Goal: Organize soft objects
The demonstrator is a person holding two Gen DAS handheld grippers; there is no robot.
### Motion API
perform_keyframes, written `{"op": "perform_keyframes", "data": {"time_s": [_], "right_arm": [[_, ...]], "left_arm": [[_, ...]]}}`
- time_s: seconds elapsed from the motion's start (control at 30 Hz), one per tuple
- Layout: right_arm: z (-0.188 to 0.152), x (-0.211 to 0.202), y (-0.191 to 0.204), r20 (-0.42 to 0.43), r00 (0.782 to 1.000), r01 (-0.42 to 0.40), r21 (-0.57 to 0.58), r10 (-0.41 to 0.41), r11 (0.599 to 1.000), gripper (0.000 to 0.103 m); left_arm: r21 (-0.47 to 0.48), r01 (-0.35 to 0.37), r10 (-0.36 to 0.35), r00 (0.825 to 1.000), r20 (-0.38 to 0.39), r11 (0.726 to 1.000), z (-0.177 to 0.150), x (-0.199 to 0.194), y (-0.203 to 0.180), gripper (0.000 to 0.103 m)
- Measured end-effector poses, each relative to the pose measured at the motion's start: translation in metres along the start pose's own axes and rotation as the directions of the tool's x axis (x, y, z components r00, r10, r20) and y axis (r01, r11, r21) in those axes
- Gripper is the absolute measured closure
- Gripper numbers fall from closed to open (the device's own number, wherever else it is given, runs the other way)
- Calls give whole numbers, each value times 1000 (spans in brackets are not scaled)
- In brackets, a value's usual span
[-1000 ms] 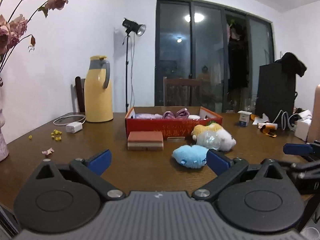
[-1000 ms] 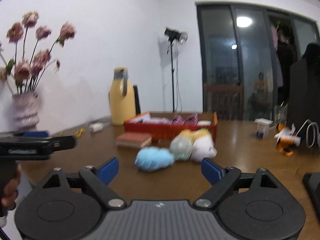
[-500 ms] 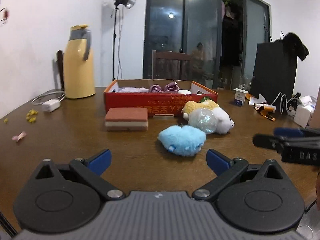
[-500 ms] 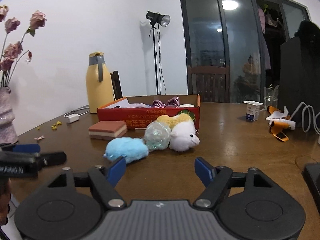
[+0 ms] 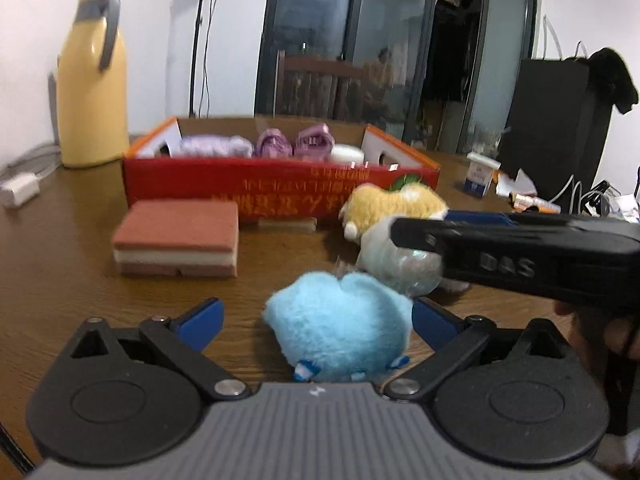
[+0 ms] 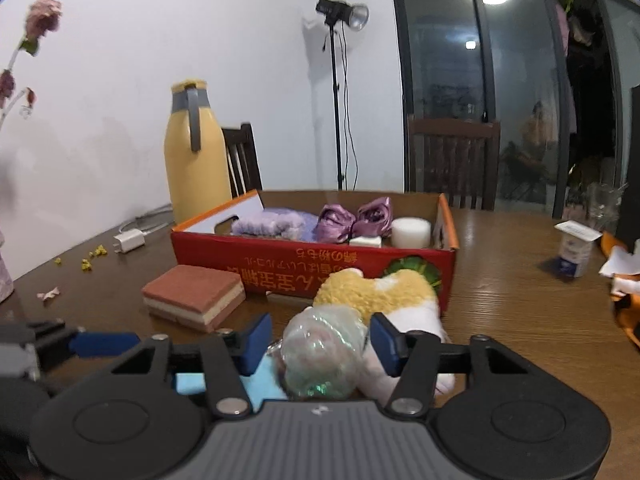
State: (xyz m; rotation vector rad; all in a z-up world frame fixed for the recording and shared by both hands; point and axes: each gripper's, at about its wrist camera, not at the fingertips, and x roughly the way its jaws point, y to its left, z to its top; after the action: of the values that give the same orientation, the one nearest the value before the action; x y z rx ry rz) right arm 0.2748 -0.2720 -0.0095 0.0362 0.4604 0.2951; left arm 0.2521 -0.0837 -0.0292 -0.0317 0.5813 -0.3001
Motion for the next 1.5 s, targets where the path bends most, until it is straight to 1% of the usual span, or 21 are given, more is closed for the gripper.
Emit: {"op": "perform_keyframes", "data": {"time_s": [0.03,0.07,0.1,0.13,0.2,0.27,0.37,0.5,0.57,0.6,0.63,0.73,0.87,0.9,1.0,1.07,1.2,1.3,1.43,1.47,1.5], "right_arm": [[0,8,0,-19,1000,2,0,-2,1000,61],[-1,13,0,-34,999,-1,2,1,1000,71],[-2,16,-1,-39,999,-12,10,12,1000,75],[-4,16,-2,-36,999,-22,21,23,1000,80],[-6,11,-3,-29,999,-26,27,26,999,84],[-6,-2,-5,-10,1000,-25,43,25,999,90],[-10,-30,-7,7,999,-38,66,37,997,90],[-28,-67,0,-3,992,-127,127,129,984,90],[-39,-81,9,-13,991,-131,121,134,984,90],[-44,-86,13,-23,990,-133,121,137,984,90],[-50,-90,17,-37,989,-137,125,142,983,90],[-66,-102,30,-59,990,-121,102,127,987,83],[-74,-123,43,-52,990,-128,49,131,991,80],[-74,-131,43,-40,990,-133,49,135,990,76],[-73,-148,41,-5,992,-127,59,127,990,74],[-71,-158,37,18,994,-113,61,112,992,73],[-71,-168,26,39,995,-92,91,89,992,73],[-75,-164,20,24,994,-111,124,109,986,73],[-83,-145,16,8,990,-142,176,142,974,73],[-84,-139,13,7,989,-145,202,146,969,73],[-84,-132,8,4,988,-154,232,158,961,71]], "left_arm": [[-19,4,-4,1000,-14,1000,0,4,3,7],[-40,12,-13,1000,-26,999,0,7,5,17],[-72,46,-48,998,-34,996,0,8,10,31],[-96,78,-81,996,-35,992,0,7,13,38],[-108,83,-87,995,-37,991,-1,1,15,41],[-106,67,-71,997,-31,992,-3,-7,17,42],[-130,52,-56,998,-34,990,-8,-25,25,43],[-143,23,-27,999,-31,989,-19,-49,32,42],[-147,-3,-1,1000,-26,989,-25,-60,34,38],[-147,-19,16,1000,-24,989,-28,-66,34,31],[-146,-46,43,999,-23,988,-31,-72,35,28],[-151,-96,94,995,-17,984,-36,-88,38,26],[-176,-103,111,993,32,979,-37,-115,38,26],[-179,-98,109,993,51,979,-35,-121,35,26],[-183,-64,83,992,96,981,-30,-134,25,28],[-173,-28,46,994,102,984,-28,-135,16,32],[-175,54,-46,998,52,983,-36,-129,3,37],[-189,134,-135,991,6,973,-49,-119,-5,38],[-231,190,-198,980,-12,954,-58,-103,-9,40],[-246,196,-207,978,-18,949,-59,-99,-8,46],[-265,205,-221,975,-31,942,-59,-93,-7,56]]}}
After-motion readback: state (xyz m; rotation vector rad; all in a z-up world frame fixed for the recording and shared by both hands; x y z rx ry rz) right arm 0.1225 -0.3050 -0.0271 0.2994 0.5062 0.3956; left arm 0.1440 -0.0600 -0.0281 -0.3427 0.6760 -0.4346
